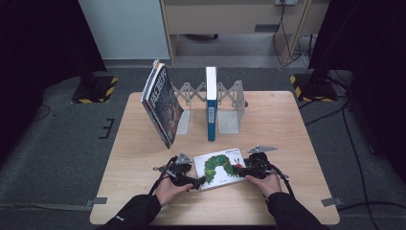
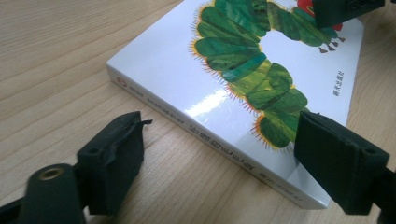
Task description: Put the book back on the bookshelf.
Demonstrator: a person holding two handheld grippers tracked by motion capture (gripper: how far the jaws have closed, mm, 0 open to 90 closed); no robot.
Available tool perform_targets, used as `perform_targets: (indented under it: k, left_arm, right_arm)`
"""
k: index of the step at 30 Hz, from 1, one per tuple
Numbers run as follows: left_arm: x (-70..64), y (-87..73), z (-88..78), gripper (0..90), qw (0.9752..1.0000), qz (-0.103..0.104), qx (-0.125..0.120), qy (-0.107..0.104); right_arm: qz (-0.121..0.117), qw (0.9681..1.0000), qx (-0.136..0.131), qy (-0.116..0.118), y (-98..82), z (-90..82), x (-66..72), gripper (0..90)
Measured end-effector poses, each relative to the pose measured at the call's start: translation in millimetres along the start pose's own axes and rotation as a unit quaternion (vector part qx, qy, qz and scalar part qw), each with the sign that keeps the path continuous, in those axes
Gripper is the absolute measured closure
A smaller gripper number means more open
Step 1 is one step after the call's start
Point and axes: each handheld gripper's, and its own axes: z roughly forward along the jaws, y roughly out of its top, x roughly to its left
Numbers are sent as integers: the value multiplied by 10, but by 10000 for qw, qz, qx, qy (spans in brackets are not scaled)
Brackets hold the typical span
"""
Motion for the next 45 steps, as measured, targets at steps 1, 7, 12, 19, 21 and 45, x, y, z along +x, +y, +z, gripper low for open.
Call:
perform_targets:
  k: [1, 7, 12, 19, 21, 45]
  left_arm:
    - [-4, -2, 5, 120, 10000, 18, -11, -3]
    - [-23, -28, 51, 38, 9998, 152, -135, 9]
    - [-17, -49, 70, 6, 9995, 191, -253, 2]
    - [-25, -47, 71, 48, 9992, 227, -299, -103]
    - [-45, -45, 74, 66, 9991, 254, -293, -180]
    - [-8, 70, 67, 124, 9993, 141, -225, -261]
  right_arm:
    - [16, 10000, -8, 11, 0, 0, -2, 336]
    - [49, 10000, -19, 29, -2, -4, -7, 338]
    - [50, 10000, -14, 32, -4, -5, -8, 335]
    - [115, 9999, -15, 87, 0, -13, -13, 331]
    - [141, 9998, -48, 108, 5, -28, -18, 338]
    - [444, 9927, -925, 628, 105, -276, -47, 355]
